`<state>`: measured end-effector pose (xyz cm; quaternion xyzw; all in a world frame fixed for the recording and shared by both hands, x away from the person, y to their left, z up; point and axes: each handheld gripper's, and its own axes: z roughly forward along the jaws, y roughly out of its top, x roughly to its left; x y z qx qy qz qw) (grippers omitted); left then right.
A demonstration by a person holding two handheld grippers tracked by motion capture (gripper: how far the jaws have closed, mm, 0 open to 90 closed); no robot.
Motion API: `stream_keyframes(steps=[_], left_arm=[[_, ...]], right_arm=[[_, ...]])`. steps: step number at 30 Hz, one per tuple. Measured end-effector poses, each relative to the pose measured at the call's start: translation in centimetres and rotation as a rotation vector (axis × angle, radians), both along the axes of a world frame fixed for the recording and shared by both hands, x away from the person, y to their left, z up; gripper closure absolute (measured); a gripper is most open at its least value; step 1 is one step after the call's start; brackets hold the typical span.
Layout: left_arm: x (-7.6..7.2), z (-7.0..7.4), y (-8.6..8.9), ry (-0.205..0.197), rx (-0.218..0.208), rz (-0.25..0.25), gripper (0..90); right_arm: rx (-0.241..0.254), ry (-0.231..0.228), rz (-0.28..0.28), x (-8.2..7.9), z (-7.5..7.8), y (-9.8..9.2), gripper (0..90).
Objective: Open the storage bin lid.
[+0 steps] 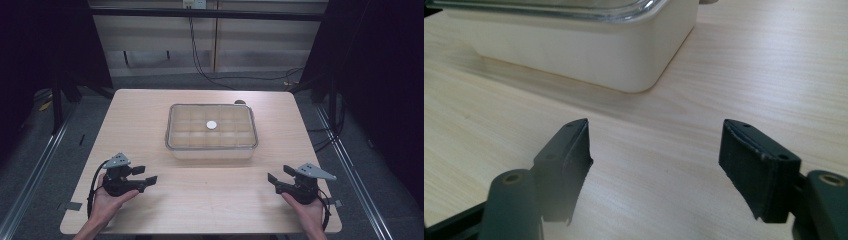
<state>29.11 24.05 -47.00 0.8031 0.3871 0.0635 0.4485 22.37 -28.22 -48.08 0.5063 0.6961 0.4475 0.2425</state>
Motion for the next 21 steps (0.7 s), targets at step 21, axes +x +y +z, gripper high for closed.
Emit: stream_keyframes(steps=[21], left_arm=[[0.2, 1.0, -0.3, -0.01, -0.027, -0.027, 31.6]], right_arm=[[0.088, 0.073, 0.106, 0.8, 2.0, 0.5, 28.5]])
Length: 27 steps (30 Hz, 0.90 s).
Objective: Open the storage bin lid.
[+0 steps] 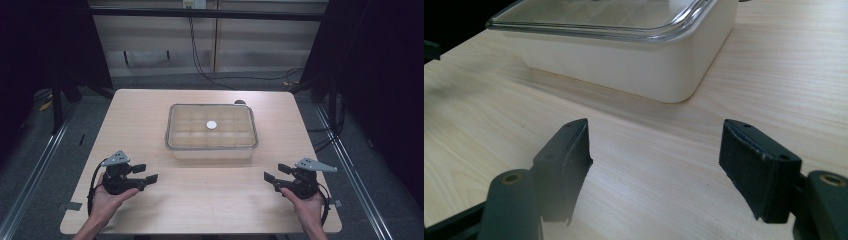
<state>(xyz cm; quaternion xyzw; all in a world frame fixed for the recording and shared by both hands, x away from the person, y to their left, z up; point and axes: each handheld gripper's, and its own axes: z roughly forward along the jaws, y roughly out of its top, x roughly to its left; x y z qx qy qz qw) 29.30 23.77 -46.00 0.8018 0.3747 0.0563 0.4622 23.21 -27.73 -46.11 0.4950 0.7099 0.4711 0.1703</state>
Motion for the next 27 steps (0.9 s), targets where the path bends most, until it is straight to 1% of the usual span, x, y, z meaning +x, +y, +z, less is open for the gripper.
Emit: stream_keyframes(steps=[1, 3, 4, 5, 7, 9, 10, 11, 14, 15, 17, 18, 19, 21, 22, 24, 25, 26, 27], left_arm=[[0.1, 0.2, -0.1, -0.004, -0.003, -0.004, 31.6], [0.2, 0.6, -0.3, -0.019, 0.005, -0.014, 33.0], [0.3, 0.7, -0.4, -0.028, 0.002, -0.011, 35.7], [0.6, 0.8, -0.6, -0.024, 0.009, -0.015, 35.3], [0.8, 0.9, -0.7, -0.025, 0.012, -0.013, 35.2], [1.2, 1.1, -0.9, -0.029, 0.007, -0.006, 35.0], [1.3, 1.3, -1.0, -0.027, 0.004, -0.003, 34.8], [1.4, 1.5, -1.0, -0.04, 0.002, 0.0, 34.6], [1.5, 1.6, -1.0, -0.044, 0.012, 0.003, 34.7], [1.7, 1.6, -0.9, -0.044, 0.007, 0.003, 34.7], [2.0, 1.7, -0.9, -0.043, 0.016, 0.003, 34.7], [2.2, 1.8, -0.9, -0.039, 0.014, 0.002, 34.7], [2.5, 2.0, -0.9, -0.042, 0.018, 0.0, 34.4], [2.8, 2.2, -1.0, -0.051, 0.009, 0.013, 34.4], [2.9, 2.4, -1.1, -0.052, 0.009, 0.011, 34.1], [3.1, 2.6, -1.3, -0.062, 0.016, 0.012, 33.9], [3.3, 2.7, -1.4, -0.065, 0.022, 0.002, 33.8], [3.6, 2.7, -1.4, -0.067, 0.015, -0.001, 33.9], [4.1, 2.8, -1.7, -0.058, 0.015, 0.007, 34.5]], right_arm=[[-0.002, 0.0, 0.002, 0.1, 0.1, 0.1, 28.6], [-0.016, -0.033, -0.015, 0.2, 0.3, 0.5, 29.6], [-0.021, -0.048, -0.015, 0.3, 0.5, 0.8, 29.5], [-0.016, -0.054, 0.0, 0.5, 0.9, 1.2, 28.9], [-0.014, -0.053, 0.01, 0.7, 1.1, 1.3, 28.8], [-0.013, -0.038, 0.018, 1.2, 1.2, 1.6, 27.5], [-0.018, -0.025, 0.018, 1.4, 1.2, 1.6, 24.8], [-0.022, 0.01, 0.034, 1.9, 1.3, 1.7, 25.3], [-0.025, 0.014, 0.046, 2.2, 1.3, 1.8, 27.0], [-0.024, 0.016, 0.049, 2.3, 1.4, 1.8, 27.5], [-0.022, 0.013, 0.056, 2.6, 1.6, 1.8, 27.5], [-0.017, 0.02, 0.061, 2.8, 1.7, 1.8, 27.6], [-0.014, 0.043, 0.089, 3.2, 2.0, 1.8, 27.9], [-0.013, 0.038, 0.088, 3.3, 2.2, 1.8, 27.9], [-0.014, 0.024, 0.079, 3.6, 2.4, 1.8, 27.8], [-0.011, 0.023, 0.07, 3.7, 2.5, 1.8, 27.8], [-0.015, 0.019, 0.065, 4.0, 2.5, 1.7, 27.8], [-0.011, 0.016, 0.06, 4.2, 2.6, 1.7, 27.9], [-0.012, 0.016, 0.049, 4.7, 2.7, 1.7, 27.9]])
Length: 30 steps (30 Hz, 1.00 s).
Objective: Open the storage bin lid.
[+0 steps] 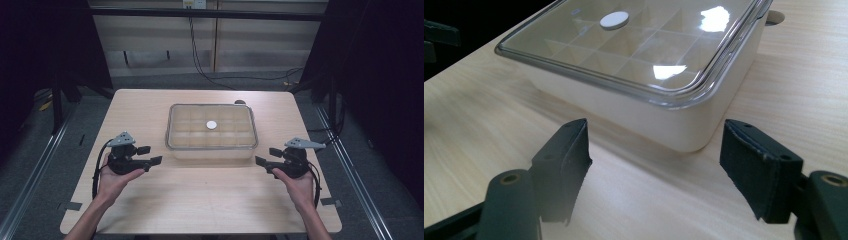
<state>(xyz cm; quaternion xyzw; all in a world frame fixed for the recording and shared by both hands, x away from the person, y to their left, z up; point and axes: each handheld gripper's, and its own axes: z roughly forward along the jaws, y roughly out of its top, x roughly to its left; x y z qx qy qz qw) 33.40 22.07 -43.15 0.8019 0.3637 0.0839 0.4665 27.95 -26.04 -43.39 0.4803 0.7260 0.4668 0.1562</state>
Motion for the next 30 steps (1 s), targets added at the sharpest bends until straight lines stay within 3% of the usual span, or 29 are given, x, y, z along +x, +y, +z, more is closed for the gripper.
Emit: stream_keyframes(steps=[9, 18, 30], left_arm=[[1.4, 0.9, -1.2, -0.006, 0.006, -0.01, 32.8], [2.8, 1.2, -1.5, -0.001, 0.014, 0.016, 29.7], [4.6, 2.3, -1.4, 0.004, 0.01, 0.028, 24.0]], right_arm=[[0.012, -0.03, 0.014, 1.7, 1.2, -0.1, 29.3], [0.001, 0.017, 0.02, 3.6, 1.1, -0.1, 26.7], [-0.005, 0.028, 0.027, 6.5, 2.0, -0.1, 24.8]])
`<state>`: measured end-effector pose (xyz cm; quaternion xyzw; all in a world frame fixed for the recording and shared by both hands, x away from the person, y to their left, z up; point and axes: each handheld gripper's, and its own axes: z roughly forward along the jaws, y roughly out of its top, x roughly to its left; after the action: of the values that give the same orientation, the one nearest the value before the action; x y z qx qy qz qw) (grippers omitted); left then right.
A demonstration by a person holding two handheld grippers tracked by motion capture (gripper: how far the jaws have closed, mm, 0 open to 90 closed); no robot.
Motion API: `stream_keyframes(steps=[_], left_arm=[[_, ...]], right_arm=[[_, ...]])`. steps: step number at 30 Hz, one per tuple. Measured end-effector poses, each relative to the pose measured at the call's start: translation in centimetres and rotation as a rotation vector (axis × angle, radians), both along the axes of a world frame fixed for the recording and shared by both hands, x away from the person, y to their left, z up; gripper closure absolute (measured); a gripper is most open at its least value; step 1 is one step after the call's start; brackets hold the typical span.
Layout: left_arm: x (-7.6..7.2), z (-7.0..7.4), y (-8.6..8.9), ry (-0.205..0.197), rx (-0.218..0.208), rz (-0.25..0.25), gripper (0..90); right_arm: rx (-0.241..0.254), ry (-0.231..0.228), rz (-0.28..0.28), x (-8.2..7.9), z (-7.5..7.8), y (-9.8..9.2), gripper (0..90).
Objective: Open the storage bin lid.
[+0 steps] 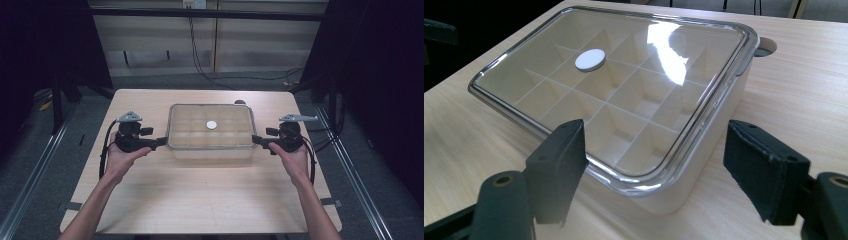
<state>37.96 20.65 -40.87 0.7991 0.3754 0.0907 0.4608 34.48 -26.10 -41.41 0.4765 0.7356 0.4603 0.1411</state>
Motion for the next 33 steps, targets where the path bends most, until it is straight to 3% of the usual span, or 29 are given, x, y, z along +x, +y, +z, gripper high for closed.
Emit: stream_keyframes(steps=[5, 10, 18, 26, 29, 33], left_arm=[[0.7, 0.6, -0.3, 0.0, 0.022, -0.01, 23.0], [1.5, 0.5, -0.6, 0.012, 0.016, -0.002, 21.8], [2.7, -0.6, -1.2, 0.044, 0.048, 0.022, 19.0], [3.3, -1.7, -1.7, 0.083, 0.037, 0.029, 17.3], [3.4, -2.2, -1.6, 0.095, 0.042, 0.019, 17.0], [3.3, -3.1, -1.6, 0.116, 0.032, 0.033, 16.5]], right_arm=[[-0.009, 0.004, 0.01, 0.8, 0.2, 0.1, 27.6], [0.0, 0.009, 0.011, 1.6, 0.4, 0.1, 27.3], [0.001, 0.029, -0.008, 2.5, -0.3, -0.2, 23.2], [-0.032, 0.061, -0.016, 3.4, -1.3, 0.0, 21.1], [0.0, 0.07, -0.022, 3.7, -1.9, -0.4, 21.6], [-0.008, 0.091, 0.0, 3.8, -2.3, 0.0, 21.3]])
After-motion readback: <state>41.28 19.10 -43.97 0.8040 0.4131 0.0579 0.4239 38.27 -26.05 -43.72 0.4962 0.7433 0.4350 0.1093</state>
